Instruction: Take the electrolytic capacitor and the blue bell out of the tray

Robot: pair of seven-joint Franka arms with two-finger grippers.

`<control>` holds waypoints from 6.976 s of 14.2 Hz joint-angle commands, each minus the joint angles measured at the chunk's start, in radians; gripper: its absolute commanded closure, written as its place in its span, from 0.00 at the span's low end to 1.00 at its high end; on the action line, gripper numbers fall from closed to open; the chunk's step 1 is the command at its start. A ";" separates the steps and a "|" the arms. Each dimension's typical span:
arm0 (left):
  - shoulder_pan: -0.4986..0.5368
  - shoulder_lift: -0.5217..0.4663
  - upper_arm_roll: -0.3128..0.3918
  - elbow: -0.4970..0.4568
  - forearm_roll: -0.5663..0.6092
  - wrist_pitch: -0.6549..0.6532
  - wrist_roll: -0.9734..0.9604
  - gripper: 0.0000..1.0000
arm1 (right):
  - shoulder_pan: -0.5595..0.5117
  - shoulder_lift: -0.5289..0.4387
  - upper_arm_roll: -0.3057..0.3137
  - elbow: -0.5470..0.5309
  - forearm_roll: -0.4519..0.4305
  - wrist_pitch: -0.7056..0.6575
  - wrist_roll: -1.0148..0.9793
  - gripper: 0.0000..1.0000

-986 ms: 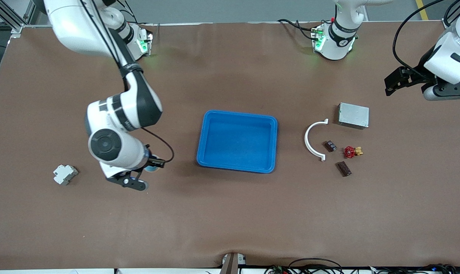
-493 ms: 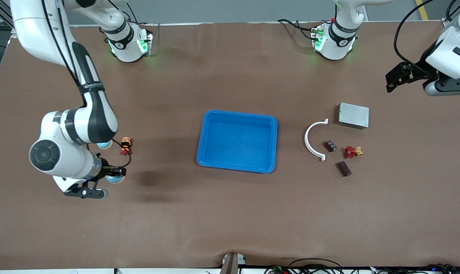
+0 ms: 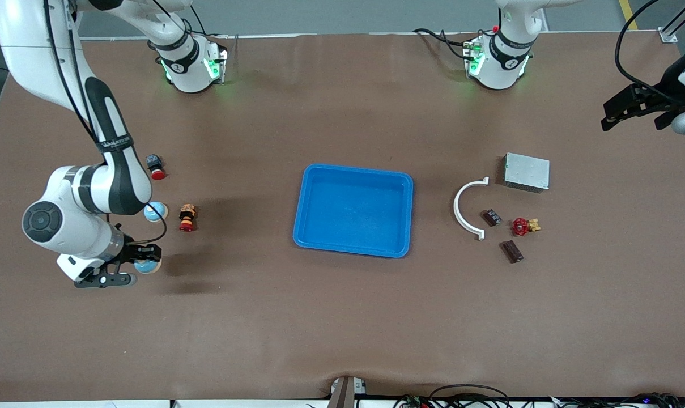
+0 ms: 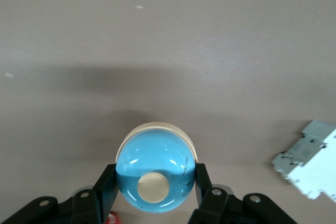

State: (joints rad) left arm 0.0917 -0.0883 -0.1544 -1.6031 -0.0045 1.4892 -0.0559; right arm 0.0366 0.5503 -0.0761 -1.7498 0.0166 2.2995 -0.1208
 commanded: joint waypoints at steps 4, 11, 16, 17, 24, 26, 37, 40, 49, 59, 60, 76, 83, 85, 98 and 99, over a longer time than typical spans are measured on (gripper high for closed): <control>-0.003 -0.021 -0.049 -0.031 -0.006 -0.006 -0.025 0.00 | -0.075 -0.044 0.021 -0.158 -0.014 0.153 -0.076 1.00; 0.005 -0.039 -0.076 -0.046 0.006 -0.024 -0.019 0.00 | -0.103 -0.041 0.024 -0.200 0.000 0.156 -0.074 1.00; 0.005 -0.037 -0.074 -0.043 0.037 -0.023 -0.004 0.00 | -0.104 -0.039 0.025 -0.215 0.002 0.187 -0.072 1.00; 0.005 -0.036 -0.073 -0.040 0.037 -0.023 -0.004 0.00 | -0.104 -0.036 0.027 -0.215 0.002 0.189 -0.069 1.00; 0.005 -0.036 -0.073 -0.041 0.043 -0.024 -0.002 0.00 | -0.103 -0.030 0.027 -0.215 0.002 0.204 -0.065 1.00; 0.008 -0.036 -0.073 -0.041 0.043 -0.023 -0.002 0.00 | -0.103 -0.026 0.029 -0.215 0.003 0.208 -0.065 1.00; 0.005 -0.037 -0.074 -0.040 0.041 -0.033 -0.001 0.00 | -0.101 0.013 0.029 -0.215 0.009 0.261 -0.060 1.00; 0.005 -0.033 -0.074 -0.032 0.037 -0.024 -0.001 0.00 | -0.101 0.026 0.029 -0.215 0.031 0.279 -0.060 1.00; 0.008 -0.010 -0.063 0.000 0.041 -0.017 -0.004 0.00 | -0.100 0.013 0.029 -0.212 0.031 0.268 -0.068 0.00; 0.039 -0.022 -0.063 0.005 0.029 -0.020 -0.005 0.00 | -0.048 -0.154 0.030 0.074 0.029 -0.332 0.061 0.00; 0.039 -0.022 -0.063 0.005 0.028 -0.020 -0.010 0.00 | -0.040 -0.173 0.030 0.090 0.028 -0.369 0.091 0.00; 0.031 -0.019 -0.076 0.026 0.020 -0.018 0.001 0.00 | -0.037 -0.361 0.022 0.096 0.017 -0.509 0.124 0.00; 0.028 -0.019 -0.076 0.040 0.015 -0.017 0.001 0.00 | -0.066 -0.483 0.039 0.107 0.017 -0.583 0.122 0.00; 0.028 -0.019 -0.076 0.040 0.015 -0.017 0.001 0.00 | -0.067 -0.503 0.055 0.107 0.014 -0.588 0.121 0.00; 0.065 -0.014 -0.065 0.038 0.003 -0.018 0.004 0.00 | -0.067 -0.506 0.059 0.315 -0.009 -0.824 0.125 0.00; 0.063 -0.016 -0.066 0.038 0.001 -0.021 0.001 0.00 | -0.067 -0.507 0.061 0.317 -0.007 -0.833 0.125 0.00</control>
State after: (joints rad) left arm 0.1516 -0.1013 -0.2178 -1.5699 0.0123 1.4812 -0.0693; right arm -0.0155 0.0486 -0.0325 -1.4487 0.0187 1.4955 -0.0084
